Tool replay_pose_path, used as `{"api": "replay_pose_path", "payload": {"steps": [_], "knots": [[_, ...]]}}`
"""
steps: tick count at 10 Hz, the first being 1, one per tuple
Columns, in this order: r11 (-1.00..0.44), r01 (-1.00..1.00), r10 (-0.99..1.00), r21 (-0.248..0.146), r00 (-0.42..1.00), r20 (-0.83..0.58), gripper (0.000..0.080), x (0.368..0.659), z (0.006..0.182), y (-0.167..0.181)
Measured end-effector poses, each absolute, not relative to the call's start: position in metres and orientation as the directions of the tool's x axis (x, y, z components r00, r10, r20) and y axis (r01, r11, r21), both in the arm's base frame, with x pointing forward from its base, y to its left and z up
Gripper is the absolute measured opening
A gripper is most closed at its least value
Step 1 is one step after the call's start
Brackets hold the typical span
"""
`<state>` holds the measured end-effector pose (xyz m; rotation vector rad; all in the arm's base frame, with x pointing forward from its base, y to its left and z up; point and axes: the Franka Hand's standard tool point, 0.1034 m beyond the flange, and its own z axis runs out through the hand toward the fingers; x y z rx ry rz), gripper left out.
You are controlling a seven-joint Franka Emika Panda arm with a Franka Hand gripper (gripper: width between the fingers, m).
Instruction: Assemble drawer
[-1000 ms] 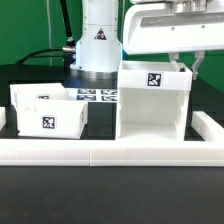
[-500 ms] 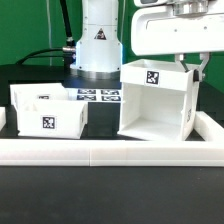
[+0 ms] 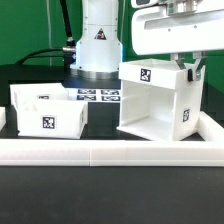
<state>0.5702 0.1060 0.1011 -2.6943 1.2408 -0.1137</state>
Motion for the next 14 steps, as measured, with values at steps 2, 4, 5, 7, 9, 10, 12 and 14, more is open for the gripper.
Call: {"api": "replay_pose_path", "payload": {"steps": [2, 4, 5, 7, 9, 10, 12, 14], "knots": [[-0.548, -0.815, -0.826, -0.190, 0.562, -0.028, 0.0045, 0.571, 0.101, 0.102], [-0.393, -0.897, -0.905, -0.203, 0.417, -0.089, 0.0045, 0.573, 0.102, 0.098], [-0.320, -0.925, -0.931, -0.204, 0.347, -0.113, 0.0045, 0.575, 0.103, 0.096], [-0.146, -0.970, -0.969, -0.193, 0.179, -0.171, 0.0045, 0.584, 0.104, 0.093], [-0.008, -0.984, -0.975, -0.179, 0.047, -0.215, 0.0045, 0.592, 0.103, 0.094], [0.014, -0.984, -0.975, -0.176, 0.026, -0.222, 0.0045, 0.596, 0.101, 0.095], [0.014, -0.985, -0.973, -0.170, 0.026, -0.228, 0.0045, 0.605, 0.098, 0.095], [0.014, -0.988, -0.970, -0.152, 0.024, -0.242, 0.0045, 0.618, 0.099, 0.094]]}}
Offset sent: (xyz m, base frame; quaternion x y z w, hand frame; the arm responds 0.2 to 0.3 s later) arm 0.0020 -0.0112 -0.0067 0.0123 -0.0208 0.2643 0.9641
